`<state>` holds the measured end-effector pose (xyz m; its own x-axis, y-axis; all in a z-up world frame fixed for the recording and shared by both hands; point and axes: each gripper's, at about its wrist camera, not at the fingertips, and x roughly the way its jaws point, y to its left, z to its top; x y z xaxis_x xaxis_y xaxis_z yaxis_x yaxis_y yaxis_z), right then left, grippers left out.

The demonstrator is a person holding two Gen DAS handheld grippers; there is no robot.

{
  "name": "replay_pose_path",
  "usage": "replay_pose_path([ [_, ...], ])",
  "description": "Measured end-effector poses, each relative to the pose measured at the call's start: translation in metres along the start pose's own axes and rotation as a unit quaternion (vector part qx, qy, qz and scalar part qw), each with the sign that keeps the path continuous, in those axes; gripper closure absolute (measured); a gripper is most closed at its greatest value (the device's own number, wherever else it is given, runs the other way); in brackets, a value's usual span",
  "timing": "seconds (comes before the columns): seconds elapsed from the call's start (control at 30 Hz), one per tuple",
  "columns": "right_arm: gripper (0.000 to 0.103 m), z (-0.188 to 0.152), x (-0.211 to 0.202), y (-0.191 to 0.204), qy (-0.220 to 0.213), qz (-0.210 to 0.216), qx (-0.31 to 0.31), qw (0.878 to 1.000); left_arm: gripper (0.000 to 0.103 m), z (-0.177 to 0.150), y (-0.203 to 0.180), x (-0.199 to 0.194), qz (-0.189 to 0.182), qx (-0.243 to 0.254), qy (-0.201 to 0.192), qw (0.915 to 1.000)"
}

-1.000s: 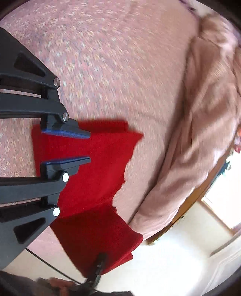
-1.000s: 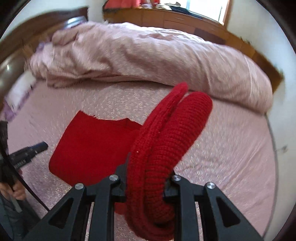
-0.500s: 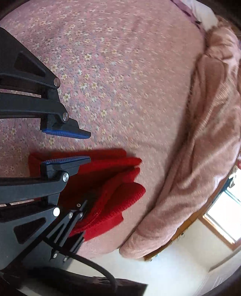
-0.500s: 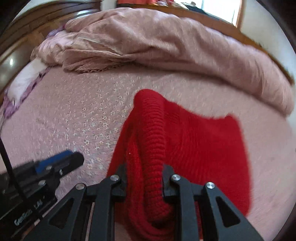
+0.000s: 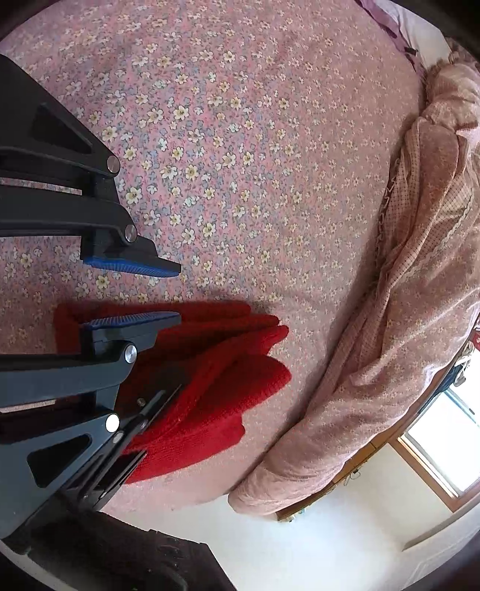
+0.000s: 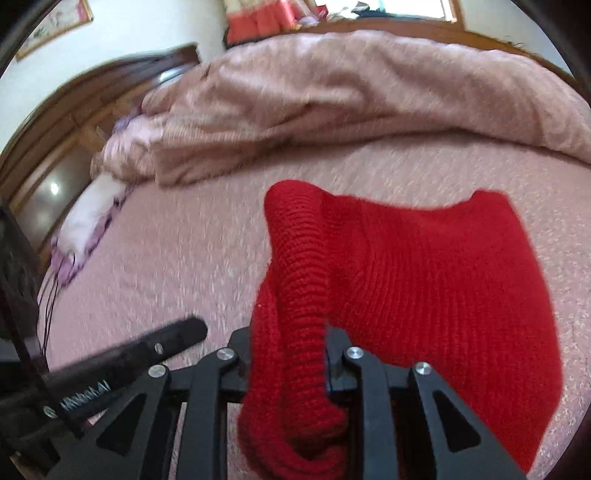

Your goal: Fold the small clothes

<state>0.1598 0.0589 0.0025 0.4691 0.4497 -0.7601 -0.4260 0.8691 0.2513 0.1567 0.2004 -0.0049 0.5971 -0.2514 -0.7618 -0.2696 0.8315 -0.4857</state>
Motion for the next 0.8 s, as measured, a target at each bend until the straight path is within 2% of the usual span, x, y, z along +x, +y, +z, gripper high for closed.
replay_pose_path([
  [0.03,0.065,0.0,-0.001,0.001,-0.003,0.007,-0.004,1.0,0.091,0.0,0.0,-0.001,0.0,-0.001,0.0,1.0],
  [0.07,0.063,0.0,-0.005,0.001,-0.012,0.028,-0.002,1.0,0.091,0.0,0.002,-0.003,0.002,-0.006,-0.006,1.0],
  [0.1,0.054,0.001,-0.008,-0.001,-0.014,0.046,0.005,0.999,0.09,0.001,0.003,-0.003,-0.002,-0.01,-0.008,0.9999],
  [0.13,0.039,0.001,-0.011,-0.003,-0.011,0.068,0.016,0.997,0.088,0.001,0.006,-0.007,-0.017,-0.023,-0.012,0.9995],
  [0.2,0.026,0.001,-0.025,-0.008,-0.017,0.126,0.034,0.991,0.085,0.003,0.01,-0.013,-0.055,-0.039,-0.018,0.9975],
  [0.27,0.025,-0.001,-0.042,-0.013,-0.032,0.146,0.036,0.988,0.083,0.004,0.009,-0.021,-0.085,-0.043,-0.03,0.995],
  [0.37,0.025,-0.008,-0.071,-0.027,-0.049,0.15,0.023,0.987,0.078,0.003,0.001,-0.028,-0.093,-0.03,-0.048,0.994],
  [0.47,0.025,-0.021,-0.1,-0.05,-0.072,0.131,0.002,0.989,0.072,-0.003,-0.009,-0.028,-0.131,-0.021,-0.03,0.9907],
  [0.57,0.02,-0.051,-0.131,-0.081,-0.115,0.057,-0.039,0.991,0.067,-0.013,-0.013,-0.018,-0.168,-0.047,-0.002,0.9847],
  [0.63,0.017,-0.077,-0.142,-0.098,-0.14,0.009,-0.058,0.988,0.057,-0.019,-0.013,-0.009,-0.17,-0.062,0.021,0.9832],
  [0.7,0.013,-0.097,-0.142,-0.112,-0.152,-0.017,-0.066,0.986,0.051,-0.022,-0.015,-0.003,-0.166,-0.067,0.028,0.9835],
  [0.8,0.013,-0.13,-0.122,-0.128,-0.135,-0.062,-0.086,0.985,0.047,-0.021,-0.026,0.015,-0.143,-0.057,0.033,0.9876],
])
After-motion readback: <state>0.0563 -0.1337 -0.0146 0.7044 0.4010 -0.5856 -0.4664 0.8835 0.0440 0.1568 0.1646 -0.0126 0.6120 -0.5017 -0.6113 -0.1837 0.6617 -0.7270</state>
